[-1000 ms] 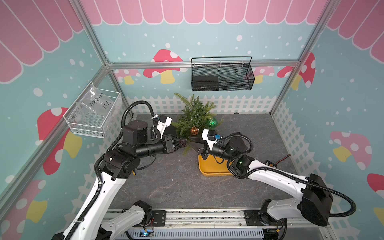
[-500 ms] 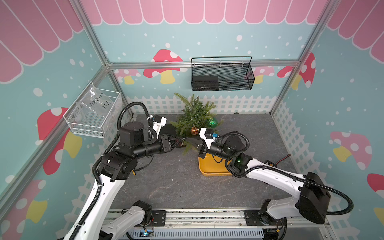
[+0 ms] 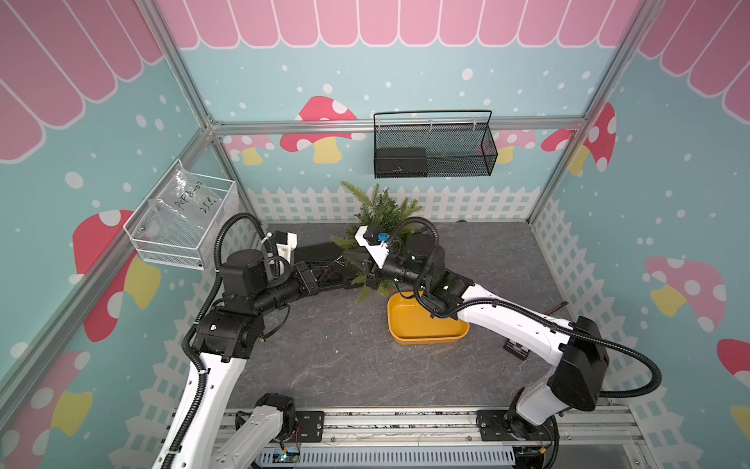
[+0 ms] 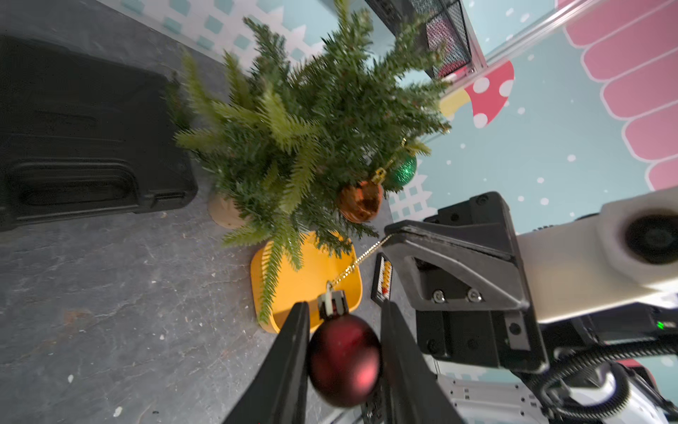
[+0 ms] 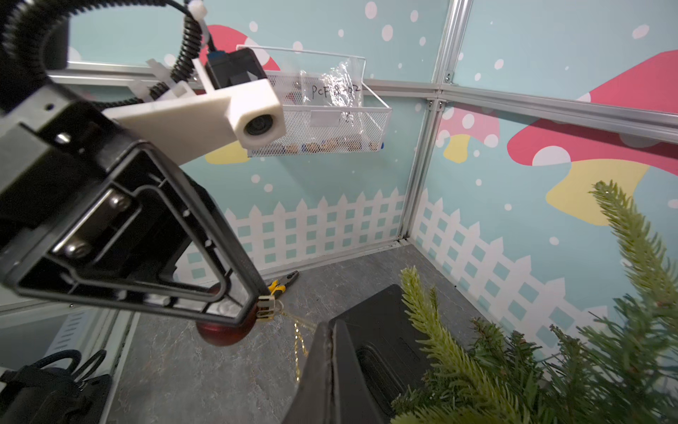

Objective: Decorate the small christmas tree with ornaments
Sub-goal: Pick up the ornament from the center of the board, then hang an ornament on the christmas tree.

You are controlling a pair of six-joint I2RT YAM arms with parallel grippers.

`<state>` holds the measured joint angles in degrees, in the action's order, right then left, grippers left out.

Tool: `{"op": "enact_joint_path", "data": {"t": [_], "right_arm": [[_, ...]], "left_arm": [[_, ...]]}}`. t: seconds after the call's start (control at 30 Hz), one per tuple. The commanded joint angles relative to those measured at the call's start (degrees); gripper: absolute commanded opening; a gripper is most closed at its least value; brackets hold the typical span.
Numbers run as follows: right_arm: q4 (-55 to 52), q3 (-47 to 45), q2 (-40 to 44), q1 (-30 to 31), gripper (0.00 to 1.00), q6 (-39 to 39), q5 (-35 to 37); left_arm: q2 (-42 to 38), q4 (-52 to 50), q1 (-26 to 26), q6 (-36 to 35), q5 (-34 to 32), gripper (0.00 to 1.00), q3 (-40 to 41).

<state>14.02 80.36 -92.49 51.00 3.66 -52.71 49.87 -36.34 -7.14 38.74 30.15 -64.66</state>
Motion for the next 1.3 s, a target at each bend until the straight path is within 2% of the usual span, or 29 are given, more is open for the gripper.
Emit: {"op": "enact_joint_path", "data": {"t": [0.0, 0.33, 0.63, 0.83, 1.27], "right_arm": [[-8.81, 7.32, -2.44, 0.28, 0.00, -2.90, 4.47], [-22.51, 20.31, -8.82, 0.32, 0.00, -2.43, 10.13], [-22.09, 19.98, -8.64, 0.32, 0.00, -3.31, 11.32], [-18.33, 16.08, -5.95, 0.28, 0.00, -2.43, 10.15], [-14.53, 10.19, -1.13, 0.32, 0.00, -2.34, 10.53]], "left_arm": [[-1.68, 6.11, 3.17, 3.99, -1.48, 0.11, 3.65], [0.56, 24.14, 4.94, 12.15, -2.01, 0.10, 11.85], [5.57, 27.15, 4.96, 13.07, 1.62, 0.10, 6.53], [8.50, 25.34, 4.95, 12.07, 0.00, 0.09, 2.43], [13.29, 28.37, 4.67, 14.19, 2.62, 0.11, 0.47]]}}
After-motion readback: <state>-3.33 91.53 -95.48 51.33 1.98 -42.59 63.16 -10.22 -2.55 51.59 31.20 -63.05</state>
